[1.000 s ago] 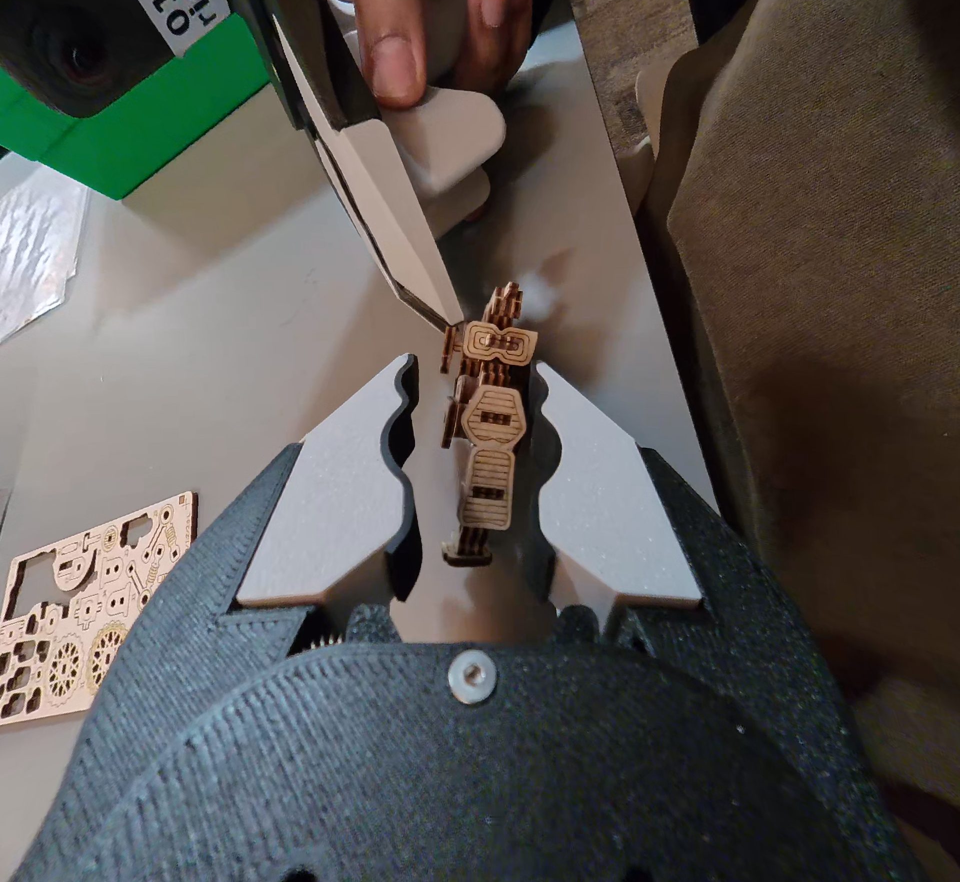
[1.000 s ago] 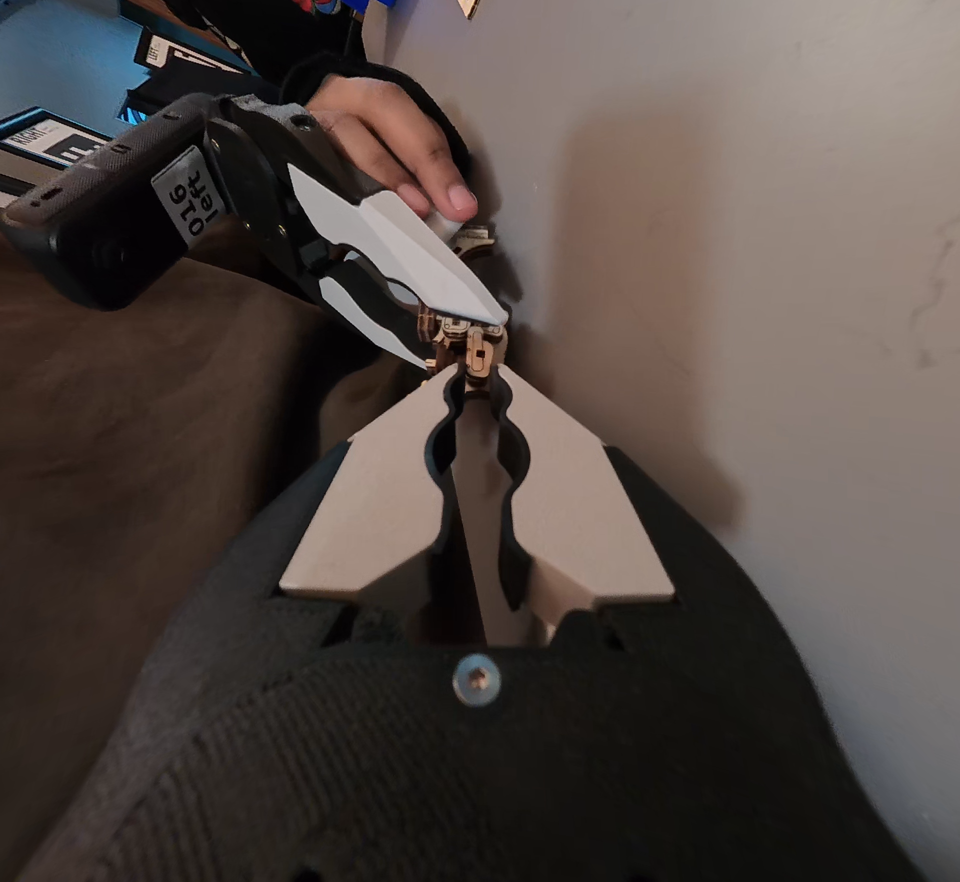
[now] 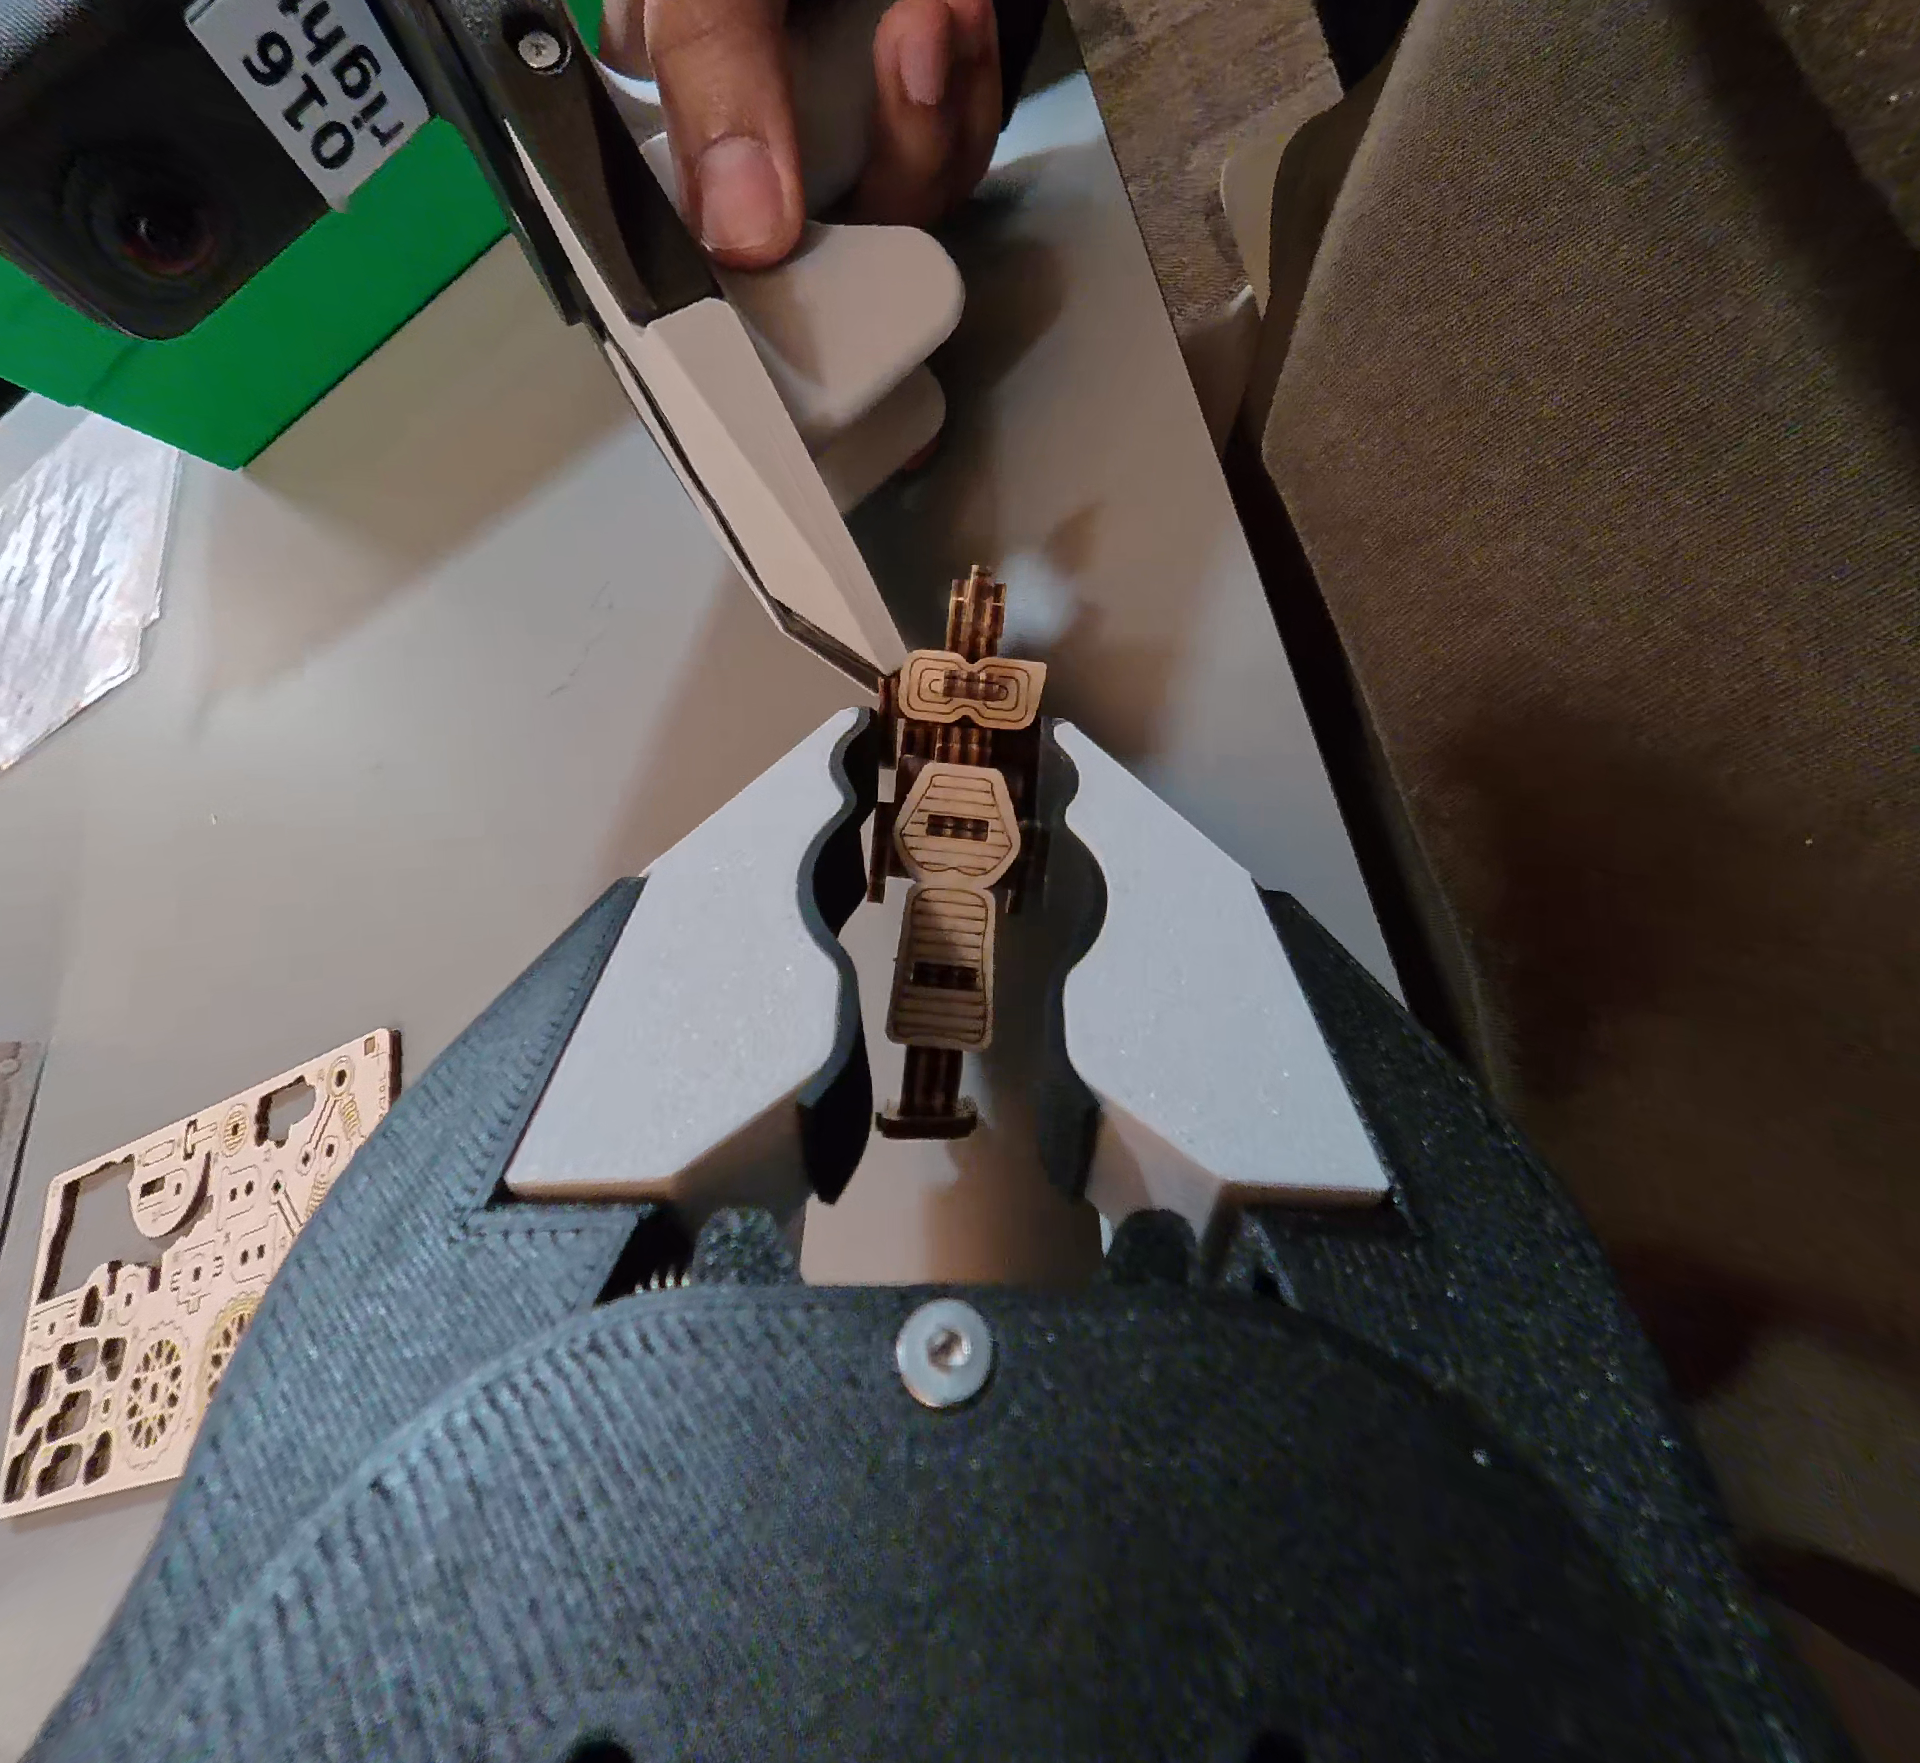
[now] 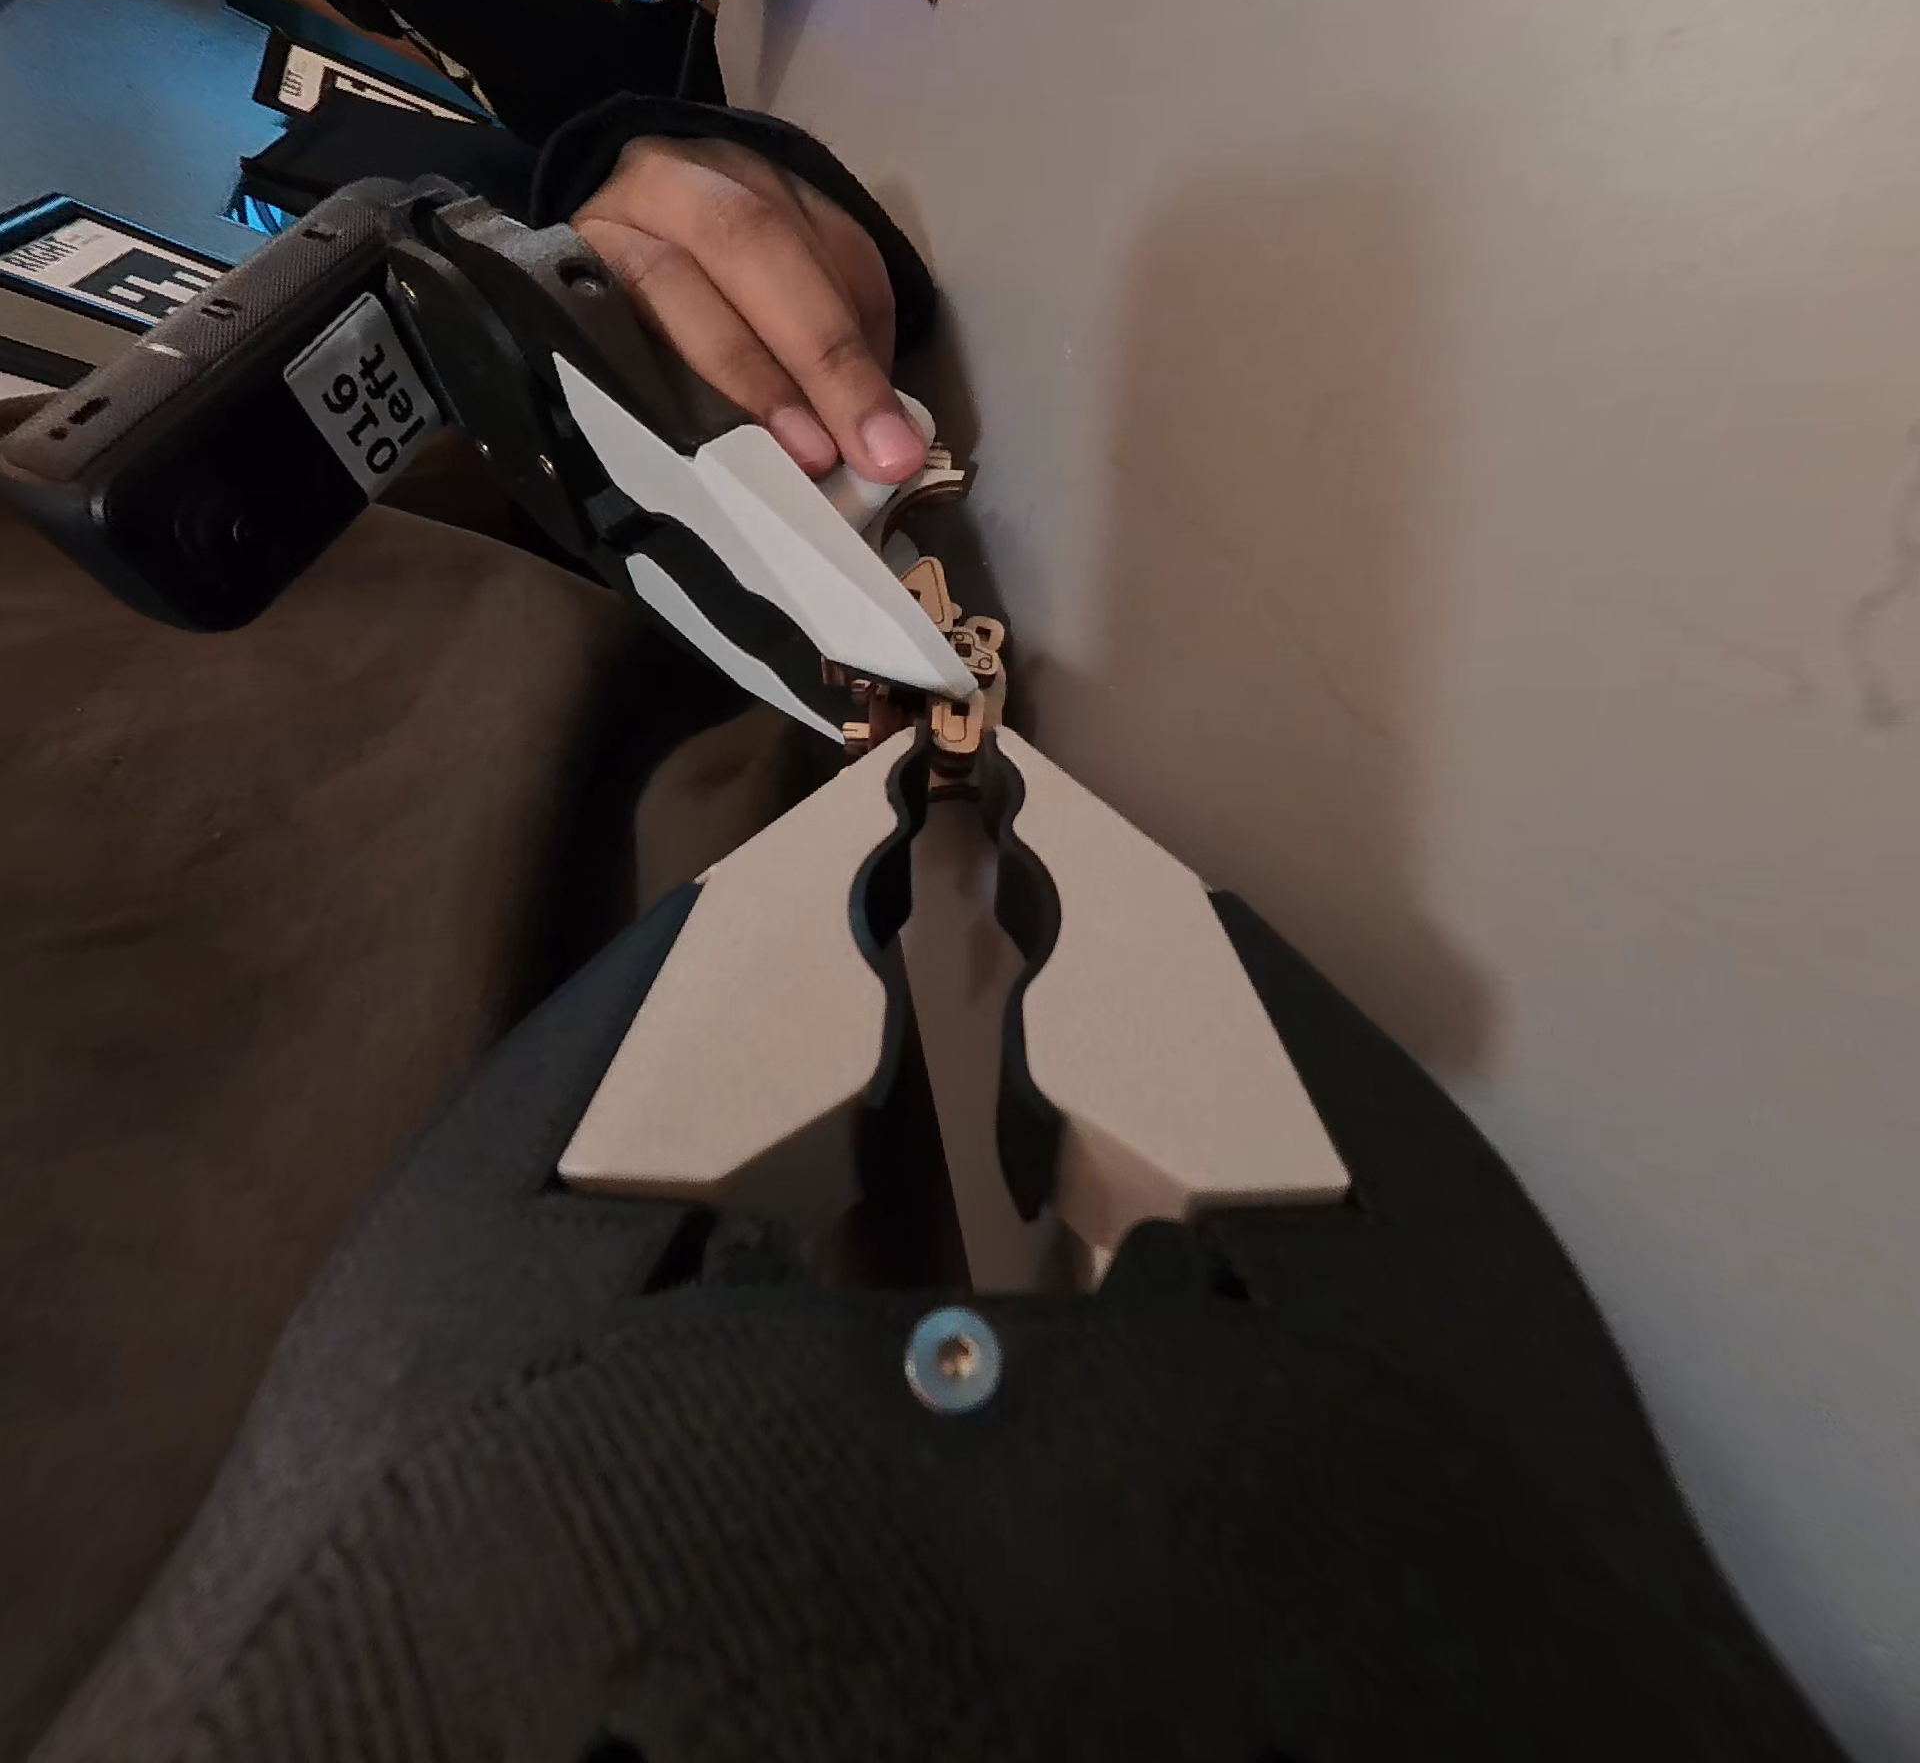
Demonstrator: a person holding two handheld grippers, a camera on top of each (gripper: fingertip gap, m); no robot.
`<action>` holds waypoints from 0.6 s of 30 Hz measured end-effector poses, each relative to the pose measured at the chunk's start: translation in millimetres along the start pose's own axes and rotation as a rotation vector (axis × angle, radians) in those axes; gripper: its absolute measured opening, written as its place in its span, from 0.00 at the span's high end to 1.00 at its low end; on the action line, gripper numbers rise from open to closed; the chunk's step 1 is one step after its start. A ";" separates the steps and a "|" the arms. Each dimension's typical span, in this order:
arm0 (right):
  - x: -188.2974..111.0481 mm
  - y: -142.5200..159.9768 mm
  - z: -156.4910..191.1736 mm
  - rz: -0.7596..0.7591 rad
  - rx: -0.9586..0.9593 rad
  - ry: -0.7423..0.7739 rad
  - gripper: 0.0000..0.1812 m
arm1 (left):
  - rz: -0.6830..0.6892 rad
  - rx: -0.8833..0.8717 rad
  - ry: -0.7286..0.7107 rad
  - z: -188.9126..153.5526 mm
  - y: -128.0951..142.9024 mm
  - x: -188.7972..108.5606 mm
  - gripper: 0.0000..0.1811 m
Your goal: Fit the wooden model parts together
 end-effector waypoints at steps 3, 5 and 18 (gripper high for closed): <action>0.3 -0.2 -0.3 -0.007 -0.002 -0.005 0.96 | 0.000 0.002 -0.003 0.3 0.1 -0.3 0.84; 0.6 -0.8 -0.2 -0.011 -0.016 0.004 0.96 | 0.002 0.000 -0.005 0.9 0.6 -0.7 0.85; -18.2 -19.2 47.6 -0.147 -0.654 0.108 0.75 | -0.125 -0.282 -0.020 30.3 1.8 -18.0 0.85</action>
Point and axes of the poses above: each gripper's, where its closed fingertips meet, x out along the fingers, y out of its underside, z = x × y across the jaws, the point moved 7 cm from there along -x, back along the fingers, and after that the axes turned 5 degrees about -y, right-handed, at the moved point
